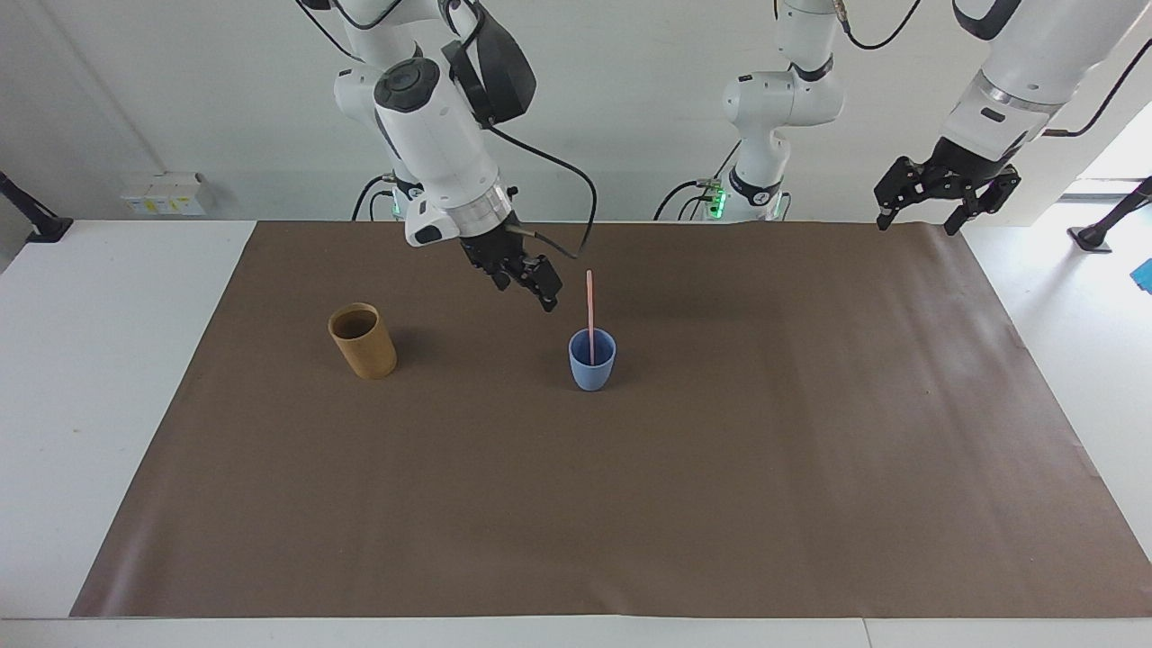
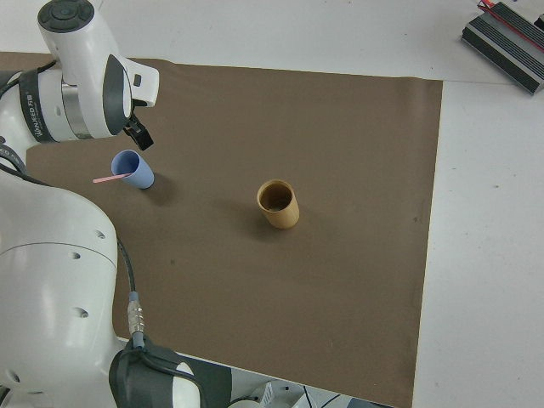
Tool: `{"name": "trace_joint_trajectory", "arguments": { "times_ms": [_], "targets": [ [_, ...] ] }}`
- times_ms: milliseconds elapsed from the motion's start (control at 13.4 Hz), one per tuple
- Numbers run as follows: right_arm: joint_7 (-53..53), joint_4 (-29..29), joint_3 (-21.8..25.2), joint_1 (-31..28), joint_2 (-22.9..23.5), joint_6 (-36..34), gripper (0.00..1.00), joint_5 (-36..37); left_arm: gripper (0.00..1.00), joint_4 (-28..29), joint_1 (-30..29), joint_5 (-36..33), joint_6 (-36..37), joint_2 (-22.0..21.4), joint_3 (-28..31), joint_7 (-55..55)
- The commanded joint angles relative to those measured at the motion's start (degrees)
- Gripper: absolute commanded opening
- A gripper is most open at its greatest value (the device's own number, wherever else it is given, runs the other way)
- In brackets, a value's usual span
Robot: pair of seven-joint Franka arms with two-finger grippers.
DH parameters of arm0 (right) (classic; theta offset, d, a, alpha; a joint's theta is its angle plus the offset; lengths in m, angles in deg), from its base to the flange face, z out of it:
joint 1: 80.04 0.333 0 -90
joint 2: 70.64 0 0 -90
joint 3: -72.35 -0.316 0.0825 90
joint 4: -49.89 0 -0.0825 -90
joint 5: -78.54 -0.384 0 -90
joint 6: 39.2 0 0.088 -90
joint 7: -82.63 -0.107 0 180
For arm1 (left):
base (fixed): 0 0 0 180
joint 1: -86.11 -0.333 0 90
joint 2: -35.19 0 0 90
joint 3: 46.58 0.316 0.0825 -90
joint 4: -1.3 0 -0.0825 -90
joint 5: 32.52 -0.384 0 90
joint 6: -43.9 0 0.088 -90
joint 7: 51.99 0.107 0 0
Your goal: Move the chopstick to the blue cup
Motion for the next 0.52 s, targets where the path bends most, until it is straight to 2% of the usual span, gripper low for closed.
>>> {"name": "trace_joint_trajectory", "arguments": {
  "times_ms": [0, 298, 447],
  "targets": [
    [11.0, 0.5, -0.3, -3.0, -4.7, -5.8, 1.0, 3.3, 1.0, -0.8, -0.6, -0.5, 1.1, 0.2, -0.3, 0.6],
    [25.6, 0.4, -0.2, -7.6, -8.3, -11.2, 1.0, 7.0, 1.0, -0.8, -0.6, -0.4, 1.1, 0.2, -0.3, 0.6],
    [29.2, 0.4, -0.2, -9.0, -9.1, -12.2, 1.0, 7.0, 1.0, -0.8, -0.6, -0.5, 1.1, 0.2, -0.3, 0.6]
  ]
}}
